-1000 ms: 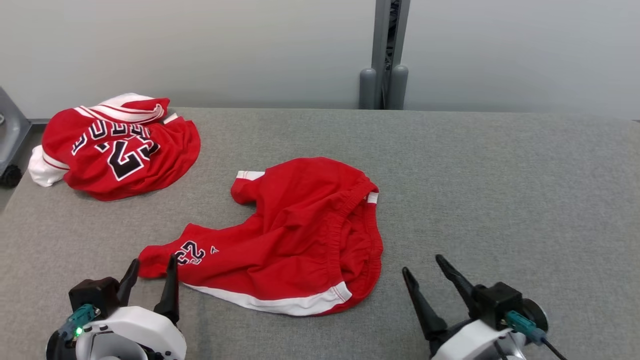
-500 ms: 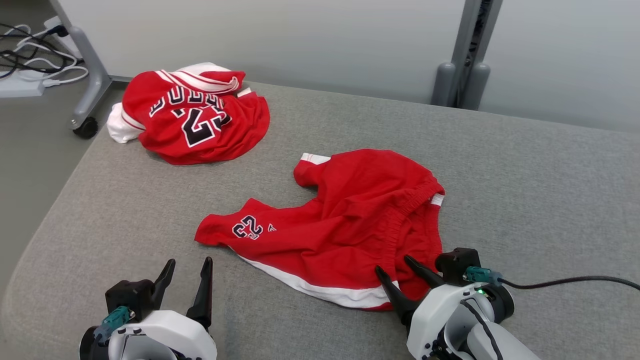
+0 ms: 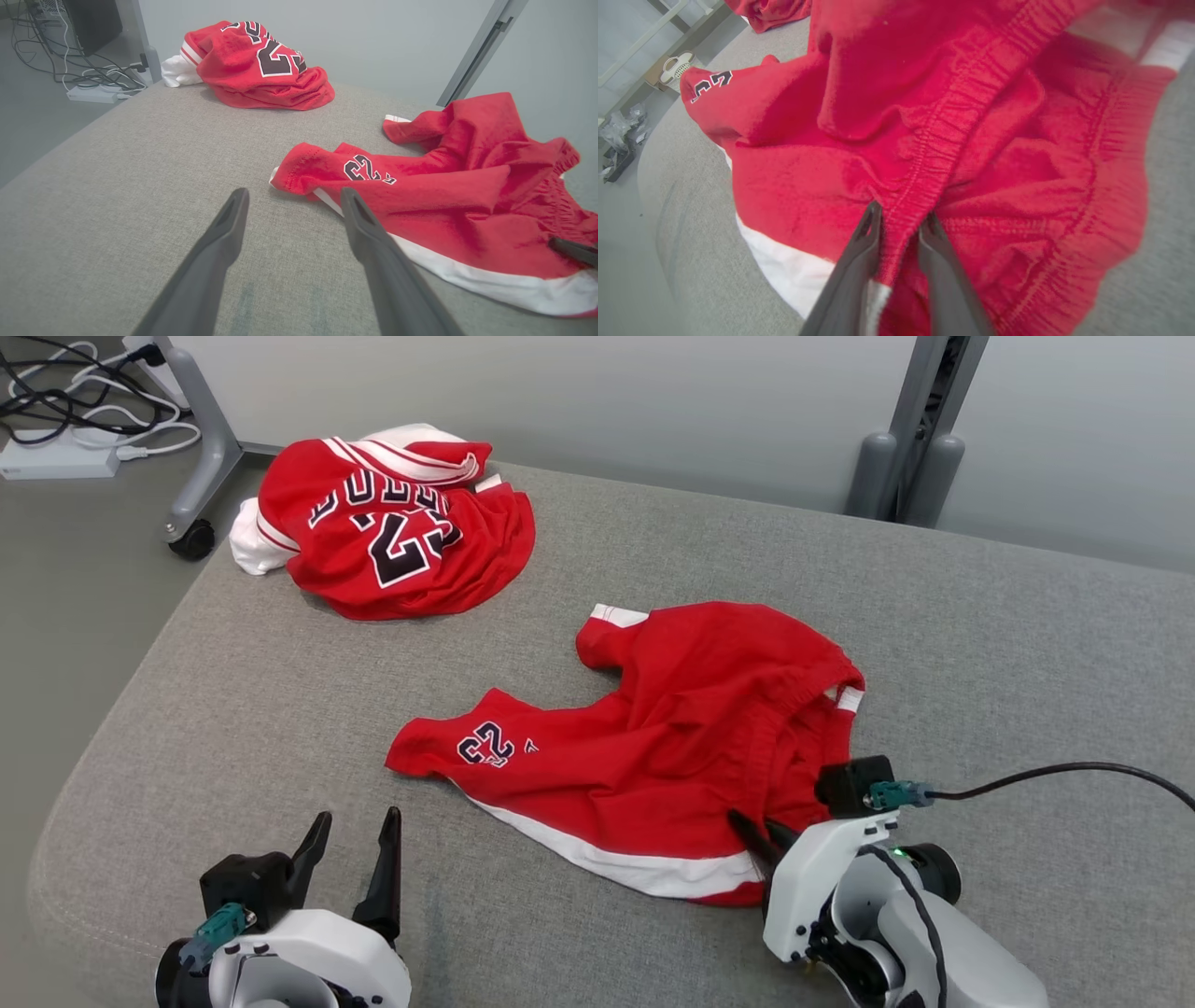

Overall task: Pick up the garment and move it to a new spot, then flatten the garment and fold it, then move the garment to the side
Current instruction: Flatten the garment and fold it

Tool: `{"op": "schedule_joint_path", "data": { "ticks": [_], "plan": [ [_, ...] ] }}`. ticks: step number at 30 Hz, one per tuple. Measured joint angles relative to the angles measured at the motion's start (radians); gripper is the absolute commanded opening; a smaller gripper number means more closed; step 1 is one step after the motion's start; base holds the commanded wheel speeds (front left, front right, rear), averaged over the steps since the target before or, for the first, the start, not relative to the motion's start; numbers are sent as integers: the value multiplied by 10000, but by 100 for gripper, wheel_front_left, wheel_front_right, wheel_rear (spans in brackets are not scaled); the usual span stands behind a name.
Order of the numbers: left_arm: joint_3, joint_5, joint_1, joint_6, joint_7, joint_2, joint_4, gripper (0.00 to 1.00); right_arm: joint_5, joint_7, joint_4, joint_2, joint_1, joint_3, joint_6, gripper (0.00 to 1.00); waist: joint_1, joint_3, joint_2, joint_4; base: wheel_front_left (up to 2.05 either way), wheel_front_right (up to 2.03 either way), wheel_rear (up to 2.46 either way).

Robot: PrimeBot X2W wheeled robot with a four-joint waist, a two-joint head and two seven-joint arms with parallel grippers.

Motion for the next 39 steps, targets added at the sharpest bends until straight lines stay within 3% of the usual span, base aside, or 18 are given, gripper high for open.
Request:
{"op": "schedule_joint_path", "data": {
  "ticks": [1,12,29,35,36,37,38,39],
  "plan": [
    [0,0,-12,-15,-19,-19,12,100,171,-54,40,6,-91,-12,0,0,0,36,0,-10,0,0,0],
    [81,0,-89,-100,-113,-6,94,100,1749,-407,554,-63,-959,-497,0,0,0,268,0,-392,0,0,0],
    [-92,50,-199,-132,50,153,-238,100,2604,63,13,-2205,-830,-1189,0,0,0,307,0,-1225,0,0,0],
    [-407,107,-153,-322,245,180,-328,100,2433,-234,33,-2337,-567,-1319,0,1,0,318,0,-1306,0,0,0],
    [-495,123,-115,-364,299,194,-351,100,2391,-345,61,-2330,-551,-1348,0,29,0,314,0,-1315,0,0,0],
    [-585,161,-65,-399,341,219,-372,100,2322,-420,84,-2324,-532,-1358,0,48,0,306,0,-1319,0,0,0],
    [-683,207,-6,-410,422,247,-401,100,2263,-522,100,-2301,-496,-1360,0,100,0,297,0,-1322,0,0,0],
    [-815,238,41,-458,500,272,-430,100,2240,-585,100,-2272,-433,-1361,0,100,-1,283,0,-1324,0,0,0]
  ]
}}
